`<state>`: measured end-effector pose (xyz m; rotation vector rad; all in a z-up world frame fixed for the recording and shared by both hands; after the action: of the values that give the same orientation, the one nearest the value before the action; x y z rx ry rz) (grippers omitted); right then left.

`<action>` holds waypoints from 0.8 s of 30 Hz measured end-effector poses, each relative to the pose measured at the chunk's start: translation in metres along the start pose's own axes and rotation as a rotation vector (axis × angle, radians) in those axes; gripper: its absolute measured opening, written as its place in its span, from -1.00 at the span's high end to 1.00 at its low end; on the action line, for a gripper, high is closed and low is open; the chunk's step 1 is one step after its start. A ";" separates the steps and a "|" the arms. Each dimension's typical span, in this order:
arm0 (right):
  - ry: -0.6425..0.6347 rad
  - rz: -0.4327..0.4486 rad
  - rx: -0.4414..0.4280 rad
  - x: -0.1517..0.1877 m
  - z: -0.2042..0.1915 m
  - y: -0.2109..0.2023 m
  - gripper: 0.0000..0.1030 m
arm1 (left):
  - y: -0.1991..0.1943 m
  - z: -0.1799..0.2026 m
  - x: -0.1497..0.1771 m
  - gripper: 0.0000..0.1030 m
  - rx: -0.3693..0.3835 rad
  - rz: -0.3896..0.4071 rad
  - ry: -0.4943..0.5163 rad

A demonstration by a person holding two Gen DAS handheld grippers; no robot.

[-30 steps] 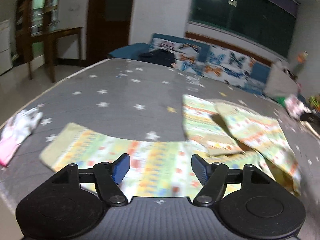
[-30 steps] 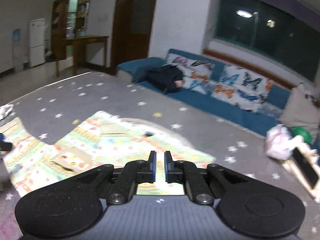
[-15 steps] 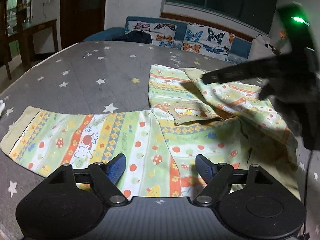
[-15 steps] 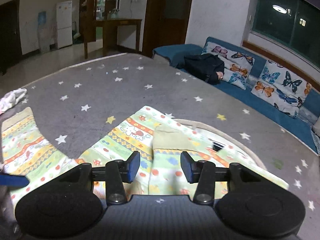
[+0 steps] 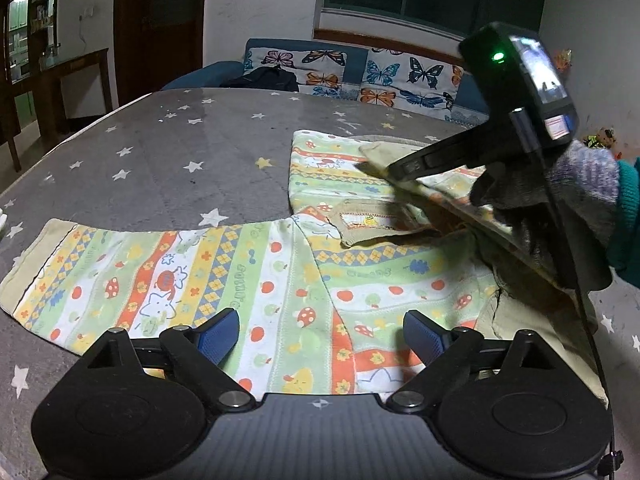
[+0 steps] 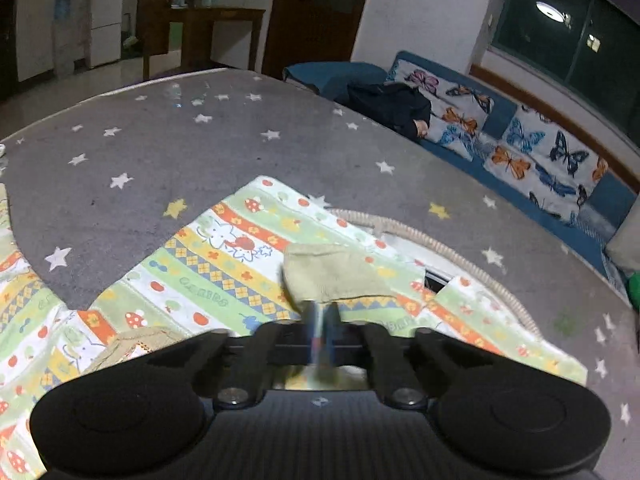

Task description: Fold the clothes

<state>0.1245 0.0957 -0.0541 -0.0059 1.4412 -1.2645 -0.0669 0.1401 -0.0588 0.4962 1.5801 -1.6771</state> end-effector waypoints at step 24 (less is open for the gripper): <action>0.241 0.179 0.355 0.103 0.186 -0.223 0.98 | -0.008 0.010 -0.005 -0.79 -0.009 -0.002 0.042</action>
<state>0.0839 -0.1843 0.0675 0.5185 1.3642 -1.3894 -0.0677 0.1312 -0.0479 0.5285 1.6183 -1.6699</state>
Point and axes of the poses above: each gripper's, at about its wrist camera, not at the fingertips, and y roughly the way its jaws point, z to its right, x to its underside, the point moved 4 cm from there along y, roughly the way its jaws point, and after that the axes turned 4 degrees about x, right-handed, at the moved point
